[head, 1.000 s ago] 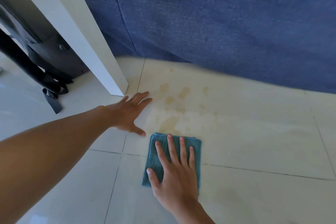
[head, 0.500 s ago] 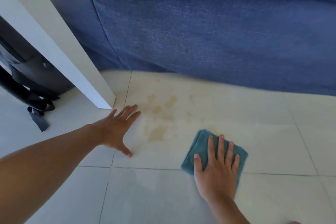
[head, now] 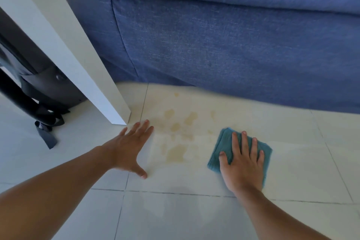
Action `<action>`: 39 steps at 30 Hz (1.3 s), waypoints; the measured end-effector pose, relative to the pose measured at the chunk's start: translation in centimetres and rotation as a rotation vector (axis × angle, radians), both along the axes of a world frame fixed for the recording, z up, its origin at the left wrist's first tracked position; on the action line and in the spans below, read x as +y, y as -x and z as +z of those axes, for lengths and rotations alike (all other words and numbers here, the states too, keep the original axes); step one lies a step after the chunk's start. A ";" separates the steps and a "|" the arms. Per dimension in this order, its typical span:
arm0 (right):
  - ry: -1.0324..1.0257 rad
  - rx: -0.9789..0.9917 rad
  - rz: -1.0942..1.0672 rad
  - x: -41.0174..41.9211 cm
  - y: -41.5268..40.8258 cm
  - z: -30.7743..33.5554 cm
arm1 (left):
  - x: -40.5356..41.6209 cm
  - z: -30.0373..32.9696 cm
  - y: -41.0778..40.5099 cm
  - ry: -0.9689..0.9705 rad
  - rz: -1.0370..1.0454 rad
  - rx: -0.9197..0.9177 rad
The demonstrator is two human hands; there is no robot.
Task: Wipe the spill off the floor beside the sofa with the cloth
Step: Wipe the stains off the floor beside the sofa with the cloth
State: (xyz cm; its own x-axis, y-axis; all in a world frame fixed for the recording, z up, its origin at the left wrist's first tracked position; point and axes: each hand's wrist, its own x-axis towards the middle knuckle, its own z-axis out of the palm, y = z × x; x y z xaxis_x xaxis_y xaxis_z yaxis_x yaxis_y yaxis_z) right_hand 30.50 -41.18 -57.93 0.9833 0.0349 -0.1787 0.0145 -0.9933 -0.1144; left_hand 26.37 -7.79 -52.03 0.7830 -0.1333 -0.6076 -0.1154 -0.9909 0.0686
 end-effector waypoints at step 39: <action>-0.019 0.048 0.648 17.5 -16.2 0.5 | 2.1 -2.2 0.6 0.246 0.147 -0.052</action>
